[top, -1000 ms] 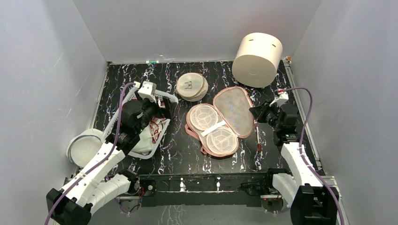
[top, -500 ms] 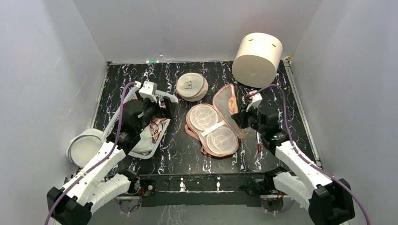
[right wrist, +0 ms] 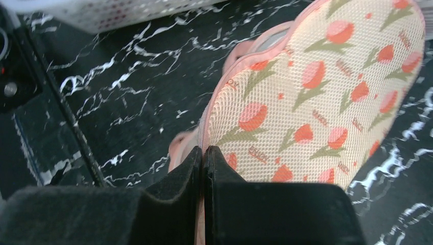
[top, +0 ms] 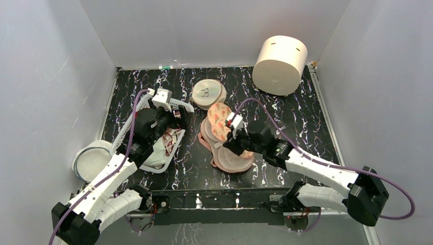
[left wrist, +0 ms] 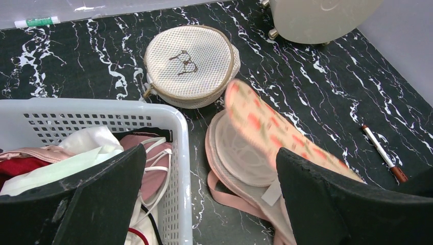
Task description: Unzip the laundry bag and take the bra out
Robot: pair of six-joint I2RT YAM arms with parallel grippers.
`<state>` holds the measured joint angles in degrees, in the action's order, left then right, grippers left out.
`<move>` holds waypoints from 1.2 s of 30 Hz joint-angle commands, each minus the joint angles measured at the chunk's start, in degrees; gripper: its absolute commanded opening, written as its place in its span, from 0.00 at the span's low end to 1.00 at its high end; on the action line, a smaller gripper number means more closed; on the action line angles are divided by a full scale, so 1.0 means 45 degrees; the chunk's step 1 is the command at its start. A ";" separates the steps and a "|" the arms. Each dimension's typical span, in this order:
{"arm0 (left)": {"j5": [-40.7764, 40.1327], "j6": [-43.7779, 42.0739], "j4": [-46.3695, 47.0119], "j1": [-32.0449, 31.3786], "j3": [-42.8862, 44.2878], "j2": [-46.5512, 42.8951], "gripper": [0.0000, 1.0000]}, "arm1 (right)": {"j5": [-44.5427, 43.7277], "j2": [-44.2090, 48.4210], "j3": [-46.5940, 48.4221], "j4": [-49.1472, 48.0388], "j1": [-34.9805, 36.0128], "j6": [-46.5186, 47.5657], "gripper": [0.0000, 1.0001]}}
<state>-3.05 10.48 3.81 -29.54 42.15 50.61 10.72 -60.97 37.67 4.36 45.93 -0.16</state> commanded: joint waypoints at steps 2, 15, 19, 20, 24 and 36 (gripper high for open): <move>-0.0113 -0.0120 0.0091 -0.0074 0.0022 -0.0020 0.98 | 0.0076 -0.0798 0.0690 0.0223 0.1220 0.0791 0.00; -0.0084 -0.0122 0.0091 -0.0075 0.0022 -0.0003 0.98 | -0.0087 -0.2689 0.0195 -0.0889 0.2515 -0.0081 0.00; -0.0065 -0.0122 0.0090 -0.0075 0.0009 0.0020 0.98 | -0.0589 -0.3060 0.0241 -0.1400 0.2614 -0.0575 0.00; -0.0065 -0.0122 0.0072 -0.0060 0.0025 0.0020 0.98 | -0.0605 -0.3499 0.0262 -0.1691 0.2661 -0.0774 0.03; -0.0065 -0.0122 0.0065 -0.0075 0.0015 -0.0010 0.98 | -0.0376 -0.3926 0.0034 -0.1980 0.2693 -0.0909 0.09; -0.0044 -0.0132 0.0062 -0.0074 0.0028 0.0073 0.98 | 0.0091 -0.4423 -0.0093 -0.2790 0.2691 -0.1311 0.40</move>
<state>-3.20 10.46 3.79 -29.54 42.15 50.96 10.52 -82.50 36.60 -3.20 57.76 -4.99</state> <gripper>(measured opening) 0.983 0.322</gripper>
